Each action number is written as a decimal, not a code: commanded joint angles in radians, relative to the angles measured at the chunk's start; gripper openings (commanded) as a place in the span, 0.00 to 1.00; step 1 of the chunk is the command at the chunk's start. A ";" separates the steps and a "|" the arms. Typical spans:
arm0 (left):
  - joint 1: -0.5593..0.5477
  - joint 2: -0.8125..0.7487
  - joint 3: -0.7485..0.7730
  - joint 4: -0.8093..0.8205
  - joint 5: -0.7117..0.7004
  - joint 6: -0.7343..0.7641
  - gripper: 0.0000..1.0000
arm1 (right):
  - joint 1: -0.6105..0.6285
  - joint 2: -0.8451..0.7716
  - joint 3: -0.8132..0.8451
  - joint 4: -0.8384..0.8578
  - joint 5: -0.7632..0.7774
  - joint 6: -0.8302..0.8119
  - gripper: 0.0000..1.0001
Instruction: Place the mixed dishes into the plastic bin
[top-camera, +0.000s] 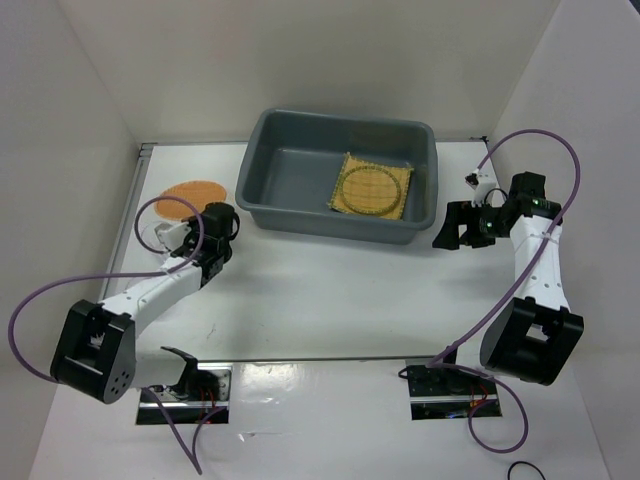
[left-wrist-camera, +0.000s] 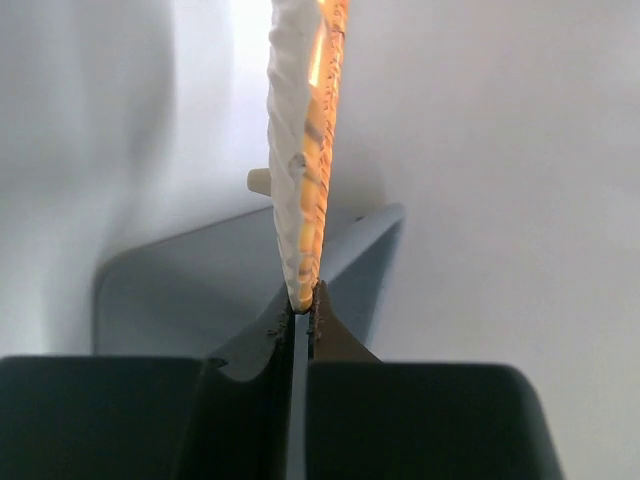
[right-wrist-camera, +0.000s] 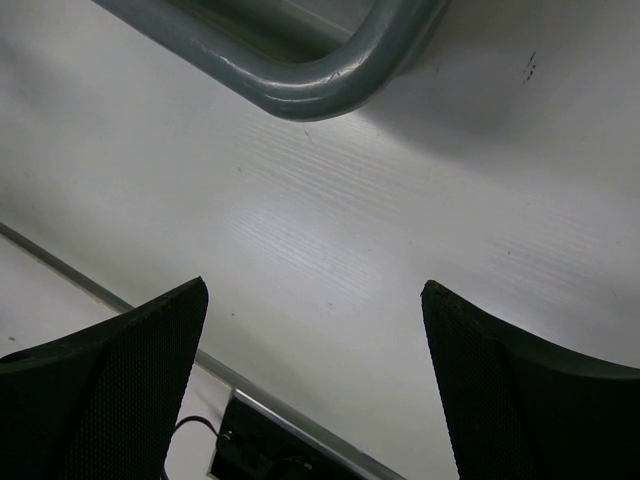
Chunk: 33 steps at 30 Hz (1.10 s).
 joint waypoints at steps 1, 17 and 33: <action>0.008 -0.061 0.090 -0.015 -0.080 0.041 0.00 | -0.008 -0.003 -0.012 0.028 -0.026 0.004 0.91; 0.175 0.006 0.300 0.344 0.678 0.570 0.00 | -0.008 -0.013 -0.030 0.056 -0.036 0.004 0.93; 0.117 0.548 0.765 0.266 1.380 0.718 0.00 | -0.008 -0.023 -0.041 0.076 -0.036 0.004 0.94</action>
